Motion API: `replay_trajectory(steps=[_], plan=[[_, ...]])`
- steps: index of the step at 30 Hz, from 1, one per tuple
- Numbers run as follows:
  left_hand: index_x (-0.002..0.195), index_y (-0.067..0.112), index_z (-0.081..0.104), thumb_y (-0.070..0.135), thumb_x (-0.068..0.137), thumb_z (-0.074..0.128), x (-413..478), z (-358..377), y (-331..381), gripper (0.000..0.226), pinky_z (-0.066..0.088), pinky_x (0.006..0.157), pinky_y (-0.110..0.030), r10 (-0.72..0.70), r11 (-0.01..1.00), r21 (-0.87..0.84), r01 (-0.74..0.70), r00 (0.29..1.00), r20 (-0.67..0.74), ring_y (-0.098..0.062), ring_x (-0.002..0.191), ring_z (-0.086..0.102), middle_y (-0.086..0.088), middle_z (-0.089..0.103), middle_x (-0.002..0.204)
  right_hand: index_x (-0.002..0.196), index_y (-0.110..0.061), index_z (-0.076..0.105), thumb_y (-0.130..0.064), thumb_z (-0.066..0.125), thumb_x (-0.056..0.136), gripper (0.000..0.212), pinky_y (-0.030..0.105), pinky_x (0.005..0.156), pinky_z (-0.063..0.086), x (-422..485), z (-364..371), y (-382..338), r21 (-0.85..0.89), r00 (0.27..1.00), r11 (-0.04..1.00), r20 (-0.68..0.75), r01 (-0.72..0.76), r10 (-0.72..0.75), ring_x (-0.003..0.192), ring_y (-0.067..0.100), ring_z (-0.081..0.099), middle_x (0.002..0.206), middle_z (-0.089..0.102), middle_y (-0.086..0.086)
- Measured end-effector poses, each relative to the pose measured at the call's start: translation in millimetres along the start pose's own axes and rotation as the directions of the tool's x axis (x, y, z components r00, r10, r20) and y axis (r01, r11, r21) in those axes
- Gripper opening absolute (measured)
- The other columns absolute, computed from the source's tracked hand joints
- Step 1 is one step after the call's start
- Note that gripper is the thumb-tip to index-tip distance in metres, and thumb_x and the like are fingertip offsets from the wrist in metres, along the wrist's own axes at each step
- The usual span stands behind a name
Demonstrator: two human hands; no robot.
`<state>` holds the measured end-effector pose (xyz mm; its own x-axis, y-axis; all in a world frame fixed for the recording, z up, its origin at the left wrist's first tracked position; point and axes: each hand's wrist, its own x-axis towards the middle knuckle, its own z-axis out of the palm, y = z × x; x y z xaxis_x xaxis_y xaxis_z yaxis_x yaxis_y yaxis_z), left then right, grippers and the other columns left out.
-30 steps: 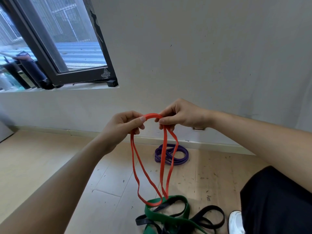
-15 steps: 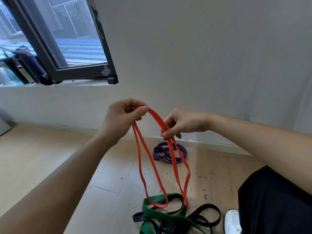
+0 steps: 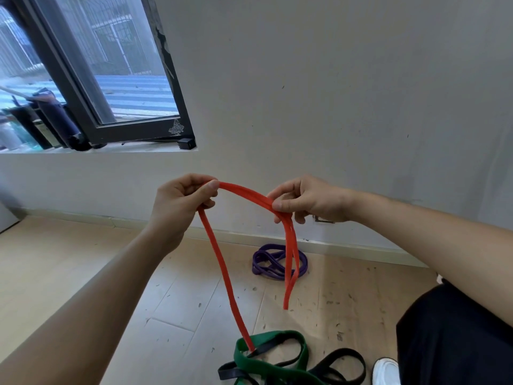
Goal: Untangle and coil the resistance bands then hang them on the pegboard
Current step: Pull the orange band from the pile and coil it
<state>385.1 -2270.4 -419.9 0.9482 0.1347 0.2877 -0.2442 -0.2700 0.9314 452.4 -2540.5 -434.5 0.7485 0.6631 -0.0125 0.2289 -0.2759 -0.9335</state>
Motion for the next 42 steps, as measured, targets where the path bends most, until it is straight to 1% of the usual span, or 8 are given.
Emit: replay_trajectory(steps=[3,6,11,18,23,32,38,42], plan=[[0.104,0.011,0.073,0.030,0.086,0.069,0.0,-0.8,-0.4,0.027,0.061,0.080,-0.030,0.002,1.000,-0.001,-0.002,1.000,-0.007,-0.013,0.074,0.069,0.003,0.072,0.078,0.112,-0.007,0.066,-0.018,0.063,0.099,0.017,0.032,0.079,0.056,0.1,0.5,-3.9,-0.071,0.996,0.995,-0.047,0.066,-0.070,0.088,0.021,0.075,0.093,0.079,0.012],[0.105,0.011,0.073,0.027,0.089,0.068,1.4,-0.2,-0.3,0.024,0.062,0.080,-0.031,-0.001,1.000,-0.005,0.000,1.000,-0.020,-0.014,0.074,0.069,0.003,0.072,0.078,0.108,-0.005,0.058,-0.015,0.057,0.102,0.011,0.038,0.088,0.061,-1.3,4.2,-9.2,-0.003,0.999,0.999,-0.007,0.043,-0.043,0.092,0.028,0.076,0.095,0.078,0.016],[0.106,0.010,0.073,0.027,0.089,0.070,1.2,0.2,-0.7,0.024,0.061,0.083,-0.034,-0.009,1.000,-0.018,0.009,1.000,-0.018,-0.016,0.076,0.069,0.001,0.072,0.079,0.108,-0.005,0.055,-0.009,0.054,0.102,0.007,0.038,0.086,0.060,-3.3,7.4,-11.7,0.086,0.999,0.996,0.037,-0.014,0.011,0.091,0.030,0.075,0.099,0.077,0.016],[0.106,0.009,0.073,0.024,0.091,0.069,0.7,1.5,-0.3,0.022,0.061,0.084,-0.036,-0.005,1.000,-0.013,0.004,1.000,-0.010,-0.015,0.075,0.068,0.003,0.071,0.077,0.105,-0.009,0.054,-0.003,0.054,0.100,0.008,0.030,0.071,0.056,-3.1,6.9,-12.6,0.163,0.999,0.986,0.041,-0.035,0.029,0.083,0.025,0.067,0.093,0.075,0.014],[0.104,0.010,0.073,0.032,0.082,0.070,0.4,-1.2,0.1,0.031,0.062,0.083,-0.035,-0.014,0.999,-0.041,0.013,1.000,-0.023,-0.014,0.073,0.068,0.003,0.072,0.075,0.109,-0.012,0.056,-0.001,0.051,0.101,0.014,0.037,0.077,0.056,-4.1,4.5,-11.8,0.327,0.997,0.944,0.070,-0.048,0.026,0.088,0.024,0.066,0.095,0.071,0.013],[0.105,0.010,0.073,0.024,0.090,0.069,0.4,-1.9,-1.2,0.021,0.062,0.082,-0.033,-0.011,1.000,-0.021,0.011,1.000,-0.019,-0.014,0.074,0.068,0.003,0.071,0.077,0.110,-0.010,0.056,0.003,0.045,0.101,0.019,0.031,0.069,0.061,-7.0,4.7,-11.5,0.540,0.995,0.837,0.076,-0.091,0.059,0.086,0.027,0.068,0.092,0.065,0.015],[0.103,0.012,0.073,0.026,0.089,0.069,0.5,-5.5,-2.0,0.020,0.062,0.081,-0.032,-0.012,1.000,-0.017,0.012,0.999,-0.030,-0.014,0.074,0.069,0.004,0.072,0.076,0.103,-0.001,0.065,-0.004,0.053,0.100,0.013,0.024,0.067,0.062,-9.5,2.3,-10.9,0.530,0.995,0.843,0.075,-0.091,0.060,0.080,0.022,0.069,0.097,0.069,0.018],[0.101,0.013,0.073,0.031,0.083,0.071,-0.8,-6.4,-0.6,0.026,0.062,0.080,-0.029,-0.007,1.000,-0.020,0.007,1.000,-0.019,-0.013,0.074,0.069,0.004,0.073,0.077,0.104,-0.002,0.067,0.002,0.064,0.091,0.014,0.020,0.063,0.060,-11.3,2.4,-9.3,0.456,0.998,0.888,0.060,-0.060,0.037,0.080,0.020,0.069,0.097,0.071,0.016]])
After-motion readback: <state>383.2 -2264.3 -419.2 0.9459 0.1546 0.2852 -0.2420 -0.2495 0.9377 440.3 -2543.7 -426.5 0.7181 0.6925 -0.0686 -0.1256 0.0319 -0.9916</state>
